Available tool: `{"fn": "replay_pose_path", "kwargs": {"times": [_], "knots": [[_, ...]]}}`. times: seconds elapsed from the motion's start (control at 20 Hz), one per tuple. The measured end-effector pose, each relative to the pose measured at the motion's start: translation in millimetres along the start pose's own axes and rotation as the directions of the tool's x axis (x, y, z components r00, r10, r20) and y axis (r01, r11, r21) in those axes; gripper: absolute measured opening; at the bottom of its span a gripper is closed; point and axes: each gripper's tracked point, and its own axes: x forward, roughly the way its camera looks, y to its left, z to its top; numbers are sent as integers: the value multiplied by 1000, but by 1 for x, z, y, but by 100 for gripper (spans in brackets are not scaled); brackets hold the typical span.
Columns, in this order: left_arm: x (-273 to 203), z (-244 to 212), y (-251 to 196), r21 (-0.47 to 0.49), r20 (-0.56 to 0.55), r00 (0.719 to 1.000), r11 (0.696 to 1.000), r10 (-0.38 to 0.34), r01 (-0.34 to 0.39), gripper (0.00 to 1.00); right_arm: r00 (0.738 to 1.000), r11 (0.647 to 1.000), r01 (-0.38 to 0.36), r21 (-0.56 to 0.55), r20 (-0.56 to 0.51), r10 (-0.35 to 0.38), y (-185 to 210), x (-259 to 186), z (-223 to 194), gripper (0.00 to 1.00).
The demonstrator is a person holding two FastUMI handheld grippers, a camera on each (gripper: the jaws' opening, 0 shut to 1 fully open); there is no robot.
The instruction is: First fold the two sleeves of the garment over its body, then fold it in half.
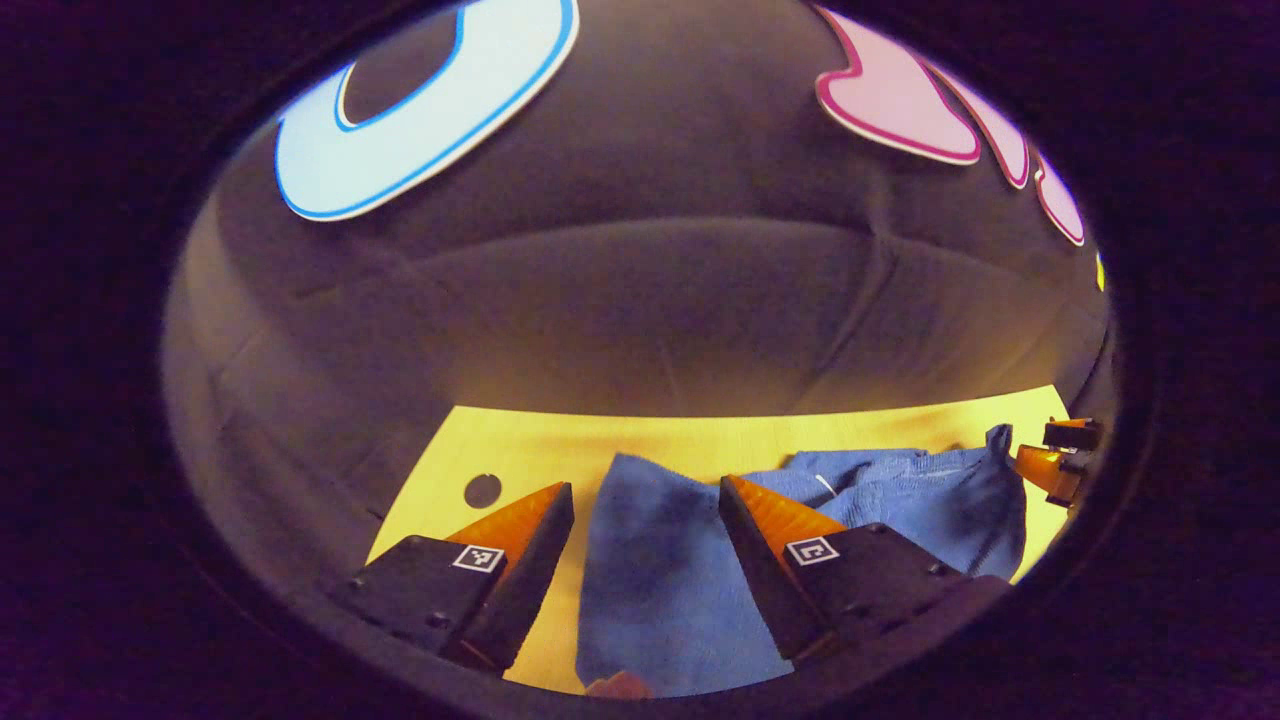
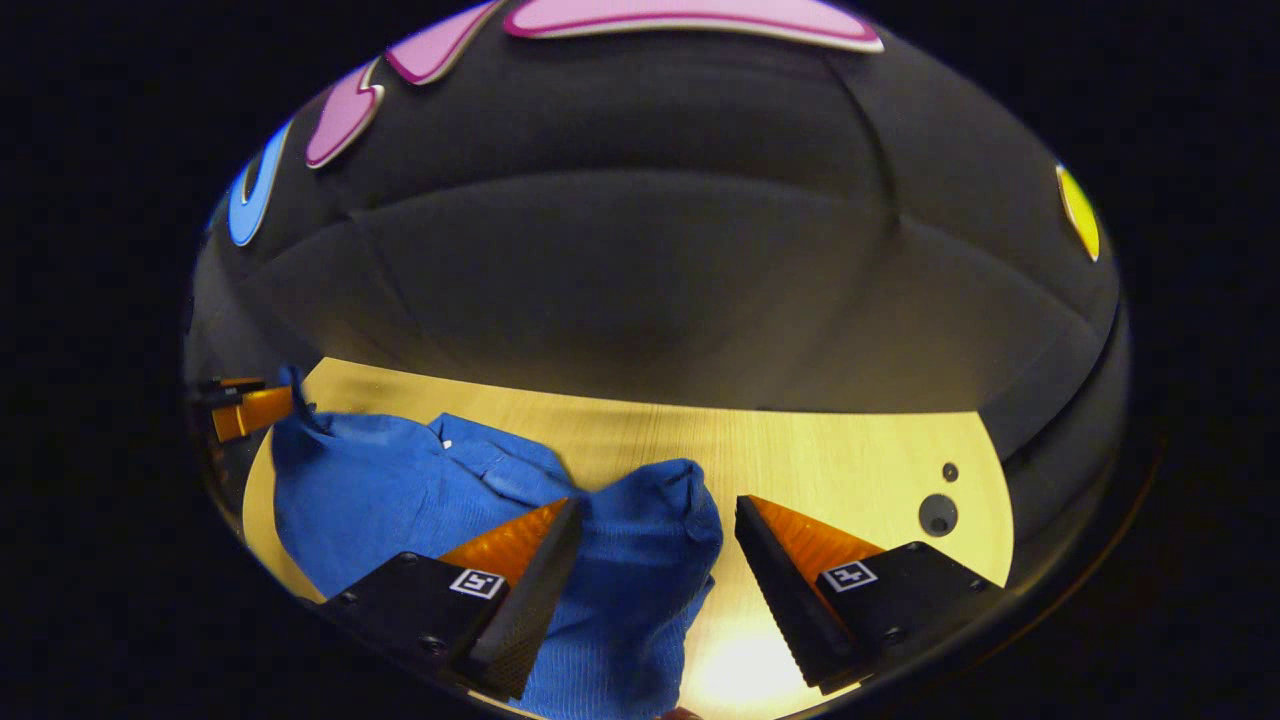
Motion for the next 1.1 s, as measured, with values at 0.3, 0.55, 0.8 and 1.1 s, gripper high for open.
{"fn": "replay_pose_path", "kwargs": {"times": [0.3,0.55,0.8,1.1], "knots": [[-33,-9,-16,-18,66,998,1000,-19,20,85,997,994,-14,-110,73,22,23,-64,23,99],[-91,12,0,-70,171,981,992,-96,109,85,977,992,15,-126,212,12,46,-176,41,98],[-186,-9,20,-144,278,945,965,-172,218,85,928,996,36,-85,373,-1,71,-303,23,98],[-313,-73,42,-81,383,908,973,-170,217,85,867,999,24,-35,498,-3,89,-448,-7,96]]}}
